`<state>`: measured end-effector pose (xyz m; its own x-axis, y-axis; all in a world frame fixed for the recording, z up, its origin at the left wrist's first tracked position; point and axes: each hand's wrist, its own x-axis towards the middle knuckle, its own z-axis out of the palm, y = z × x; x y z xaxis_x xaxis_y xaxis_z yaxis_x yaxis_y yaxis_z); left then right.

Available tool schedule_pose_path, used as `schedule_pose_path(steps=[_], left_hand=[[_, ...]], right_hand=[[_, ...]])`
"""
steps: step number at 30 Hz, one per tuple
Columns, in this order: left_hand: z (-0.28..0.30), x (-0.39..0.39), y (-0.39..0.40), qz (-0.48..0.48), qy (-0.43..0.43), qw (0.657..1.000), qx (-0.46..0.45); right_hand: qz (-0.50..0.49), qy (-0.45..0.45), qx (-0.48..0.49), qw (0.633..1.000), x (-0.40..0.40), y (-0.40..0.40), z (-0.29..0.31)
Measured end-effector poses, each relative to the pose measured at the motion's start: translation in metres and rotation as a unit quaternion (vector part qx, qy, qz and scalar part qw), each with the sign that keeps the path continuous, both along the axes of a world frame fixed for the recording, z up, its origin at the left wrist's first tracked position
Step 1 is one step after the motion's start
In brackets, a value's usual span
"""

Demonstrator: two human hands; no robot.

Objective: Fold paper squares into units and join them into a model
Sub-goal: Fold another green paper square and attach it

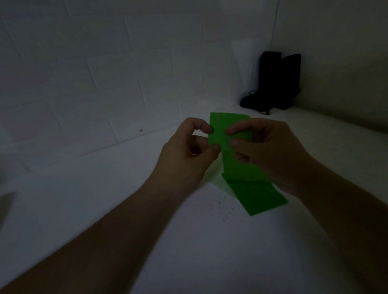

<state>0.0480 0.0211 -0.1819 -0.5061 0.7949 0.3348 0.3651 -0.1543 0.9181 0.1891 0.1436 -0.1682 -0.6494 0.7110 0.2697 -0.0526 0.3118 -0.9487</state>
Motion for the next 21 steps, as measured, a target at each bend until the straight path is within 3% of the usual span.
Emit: schedule_pose_path(steps=[3,10,12,17,19,21], left_hand=[[0.0019,0.0006,0.0009,0.003,-0.008,1.0,0.022],[0.0068,-0.0019,0.0007,-0.006,-0.142,0.988,0.063],[0.0059,-0.0044,-0.0007,0.002,-0.108,0.993,0.04],[0.0032,-0.0007,-0.0063,-0.019,0.069,0.996,-0.043],[0.0015,0.0007,-0.006,-0.032,0.093,0.994,-0.044],[0.0016,0.0,-0.0041,-0.025,0.061,0.997,-0.031]], right_hand=[[-0.014,0.002,0.023,1.0,-0.0011,-0.0038,0.0006],[-0.014,-0.05,0.095,0.994,0.0016,-0.0083,0.0027],[-0.037,-0.055,0.116,0.991,0.0016,-0.0043,0.0034],[-0.029,-0.095,0.174,0.98,0.0044,-0.0007,0.0065],[0.0,-0.134,0.194,0.972,0.0042,-0.0047,0.0064],[0.015,-0.151,0.198,0.968,0.0039,-0.0064,0.0047]])
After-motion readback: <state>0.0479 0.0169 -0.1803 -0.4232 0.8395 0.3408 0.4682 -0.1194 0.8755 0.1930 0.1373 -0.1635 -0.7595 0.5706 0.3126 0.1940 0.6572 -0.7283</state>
